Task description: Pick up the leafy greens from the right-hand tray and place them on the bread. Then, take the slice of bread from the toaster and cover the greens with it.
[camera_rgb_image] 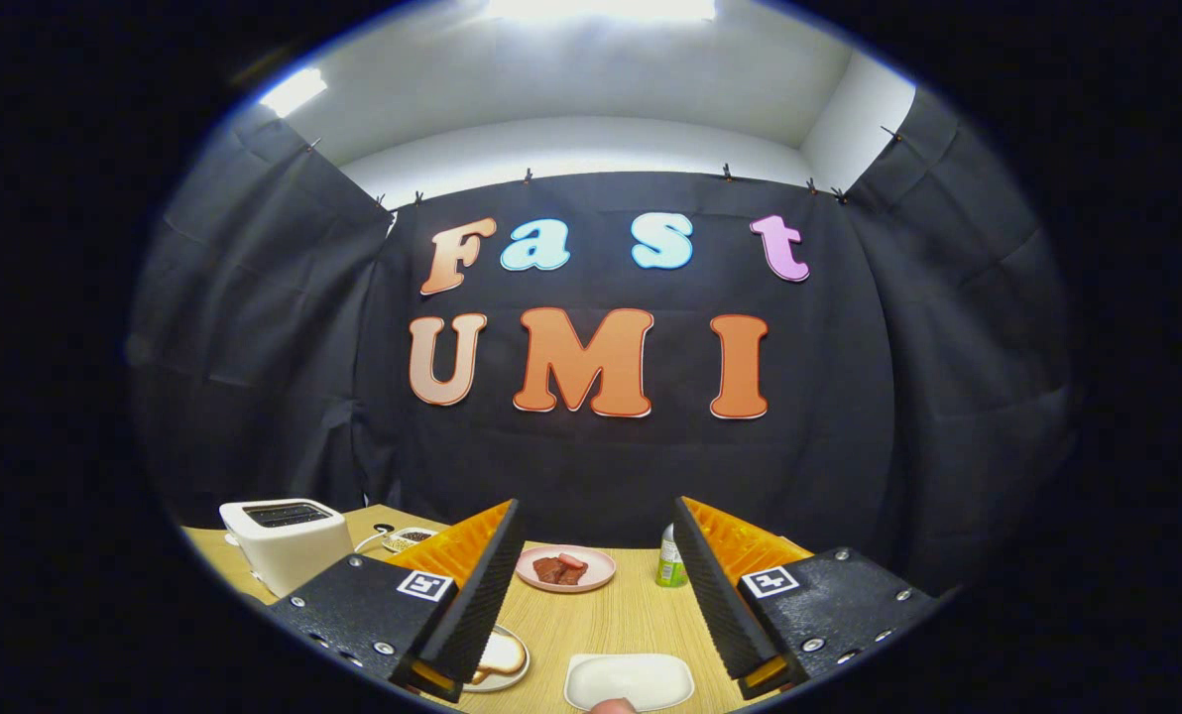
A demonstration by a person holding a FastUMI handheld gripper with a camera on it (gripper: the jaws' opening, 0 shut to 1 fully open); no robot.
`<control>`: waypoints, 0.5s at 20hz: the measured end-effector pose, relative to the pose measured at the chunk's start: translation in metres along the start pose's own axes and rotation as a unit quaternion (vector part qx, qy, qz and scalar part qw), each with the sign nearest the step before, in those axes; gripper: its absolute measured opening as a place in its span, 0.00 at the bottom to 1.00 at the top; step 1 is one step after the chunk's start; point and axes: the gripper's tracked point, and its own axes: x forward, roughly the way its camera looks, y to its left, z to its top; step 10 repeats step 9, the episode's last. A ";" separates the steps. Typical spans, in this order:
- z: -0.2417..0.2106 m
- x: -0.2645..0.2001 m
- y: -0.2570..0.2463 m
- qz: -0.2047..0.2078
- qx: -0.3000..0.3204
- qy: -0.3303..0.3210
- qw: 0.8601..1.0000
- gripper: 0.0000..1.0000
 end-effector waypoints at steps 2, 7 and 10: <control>-0.005 -0.002 -0.004 -0.002 0.007 0.006 1.000 0.92; -0.009 -0.003 0.001 0.007 0.005 0.005 1.000 0.96; -0.006 -0.004 0.006 0.012 0.003 -0.002 1.000 0.96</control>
